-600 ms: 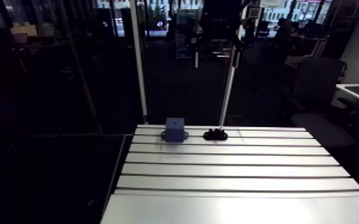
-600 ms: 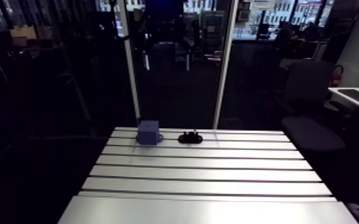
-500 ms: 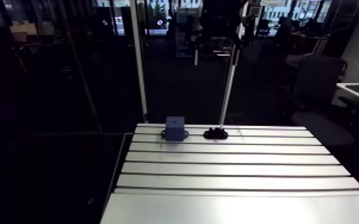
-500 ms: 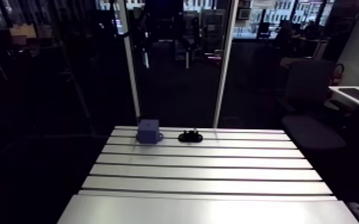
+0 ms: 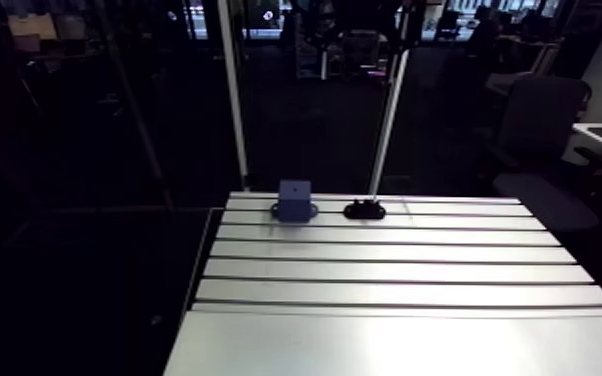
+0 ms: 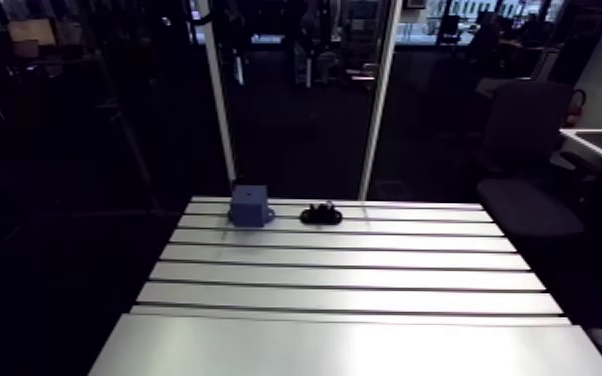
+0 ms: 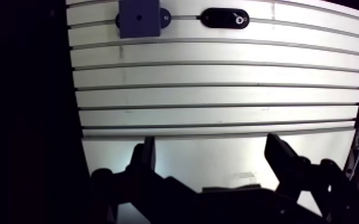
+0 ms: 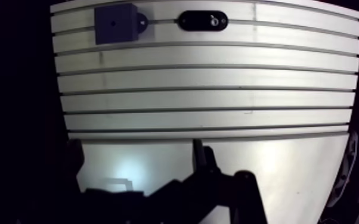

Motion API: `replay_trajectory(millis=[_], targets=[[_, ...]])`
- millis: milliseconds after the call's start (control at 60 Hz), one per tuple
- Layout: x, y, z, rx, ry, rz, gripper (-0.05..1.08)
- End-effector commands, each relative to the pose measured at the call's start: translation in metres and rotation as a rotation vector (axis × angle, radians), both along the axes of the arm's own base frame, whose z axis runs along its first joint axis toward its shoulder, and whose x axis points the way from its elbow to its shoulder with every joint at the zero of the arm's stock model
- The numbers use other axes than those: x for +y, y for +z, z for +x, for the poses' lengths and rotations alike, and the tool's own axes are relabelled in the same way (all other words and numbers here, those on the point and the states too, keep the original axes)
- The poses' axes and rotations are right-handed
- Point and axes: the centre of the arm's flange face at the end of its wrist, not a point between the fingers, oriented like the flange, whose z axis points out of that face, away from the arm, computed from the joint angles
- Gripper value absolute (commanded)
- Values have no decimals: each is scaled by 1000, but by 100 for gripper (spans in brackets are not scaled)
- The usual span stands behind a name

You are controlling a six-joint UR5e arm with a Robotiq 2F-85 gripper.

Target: Pick up the M10 bolt and insert it into the hole until fully seated.

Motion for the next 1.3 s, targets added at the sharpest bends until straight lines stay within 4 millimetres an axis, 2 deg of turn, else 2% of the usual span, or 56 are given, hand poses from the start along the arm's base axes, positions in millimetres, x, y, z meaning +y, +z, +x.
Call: replay_trajectory(millis=[17,283,317,400,483,633,667,817,950,983,1150,1167,1200,1300], targets=[[0,-2,-1,-3,3,7,1],[6,-21,-22,29,56,25,0],[14,-34,-30,15,128,53,1],[22,-43,-33,9,146,51,1],[40,-52,-42,36,122,53,1],[49,-61,-53,125,116,62,1],[51,-70,-57,135,111,59,1],[53,-87,-59,143,102,37,1],[65,-101,-60,175,84,16,1],[74,-112,-63,186,68,15,1],[89,-134,-63,195,47,18,1],[89,-134,-63,195,47,18,1],[93,-147,-63,178,41,17,1],[93,-158,-62,162,39,14,1]])
